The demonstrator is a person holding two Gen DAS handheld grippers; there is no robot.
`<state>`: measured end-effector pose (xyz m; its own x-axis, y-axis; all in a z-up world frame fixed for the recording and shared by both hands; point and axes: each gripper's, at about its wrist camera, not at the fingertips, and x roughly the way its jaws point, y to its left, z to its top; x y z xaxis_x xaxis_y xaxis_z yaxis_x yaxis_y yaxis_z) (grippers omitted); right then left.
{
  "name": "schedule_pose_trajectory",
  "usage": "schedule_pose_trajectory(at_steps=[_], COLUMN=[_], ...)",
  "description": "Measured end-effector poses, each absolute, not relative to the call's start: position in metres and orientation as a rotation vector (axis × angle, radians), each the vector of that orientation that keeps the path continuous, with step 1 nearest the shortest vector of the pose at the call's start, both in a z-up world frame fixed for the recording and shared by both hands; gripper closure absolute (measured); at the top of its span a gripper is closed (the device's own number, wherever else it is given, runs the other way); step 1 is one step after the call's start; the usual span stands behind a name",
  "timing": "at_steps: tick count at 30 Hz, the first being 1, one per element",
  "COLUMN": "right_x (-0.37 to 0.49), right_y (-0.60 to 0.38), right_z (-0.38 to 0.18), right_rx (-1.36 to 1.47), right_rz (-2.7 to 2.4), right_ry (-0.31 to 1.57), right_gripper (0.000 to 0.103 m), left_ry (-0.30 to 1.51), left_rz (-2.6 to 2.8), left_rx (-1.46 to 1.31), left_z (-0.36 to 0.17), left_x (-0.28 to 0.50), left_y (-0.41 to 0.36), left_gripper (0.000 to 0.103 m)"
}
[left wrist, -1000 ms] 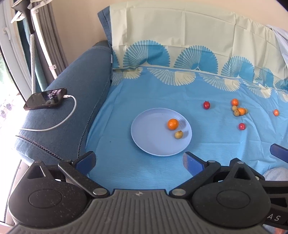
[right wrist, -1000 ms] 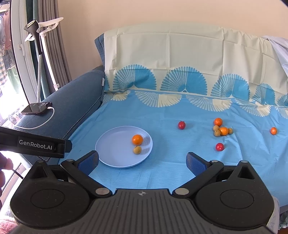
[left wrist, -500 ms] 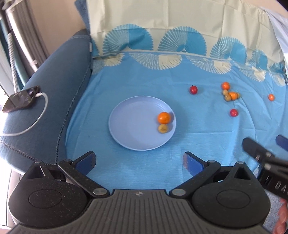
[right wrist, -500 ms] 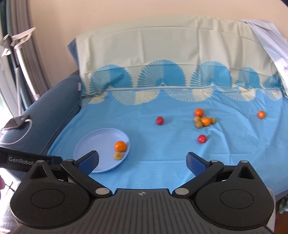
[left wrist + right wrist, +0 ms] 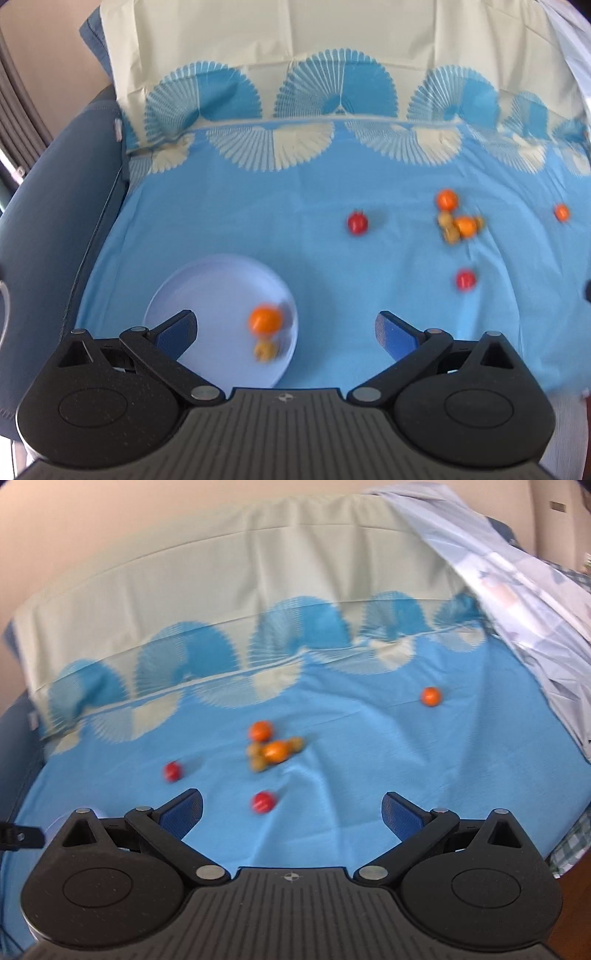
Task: Organize fruits
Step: 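Grasp a red cherry tomato with the left tool while the right tool grasps a mandarin, then carry the tomato and mandarin over the plate and open both tools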
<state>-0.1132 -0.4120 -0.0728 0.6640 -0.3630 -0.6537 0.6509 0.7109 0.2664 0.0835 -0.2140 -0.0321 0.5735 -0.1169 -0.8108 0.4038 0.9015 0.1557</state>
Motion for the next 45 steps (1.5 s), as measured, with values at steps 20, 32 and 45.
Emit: schedule_pose_trajectory(at_steps=[20,32,45], right_x=[0.038,0.028,-0.033], right_y=[-0.722,-0.713,-0.603], right_z=[-0.26,-0.267,-0.145], right_rx=[0.611,0.516,0.466], right_rz=[-0.878,-0.924,-0.736], right_ry=[0.765,0.719,0.573], right_gripper=[0.001,0.064,0.065], left_ry=[1.103,1.136,0.991], left_rz=[-0.274,-0.362,-0.432], left_rx=[0.373,0.273,0.255], left_z=[-0.194,-0.184,-0.08], left_x=[0.261,0.264,0.179], left_y=[-0.337,-0.332,-0.288], left_gripper=[0.0,0.073,0.073])
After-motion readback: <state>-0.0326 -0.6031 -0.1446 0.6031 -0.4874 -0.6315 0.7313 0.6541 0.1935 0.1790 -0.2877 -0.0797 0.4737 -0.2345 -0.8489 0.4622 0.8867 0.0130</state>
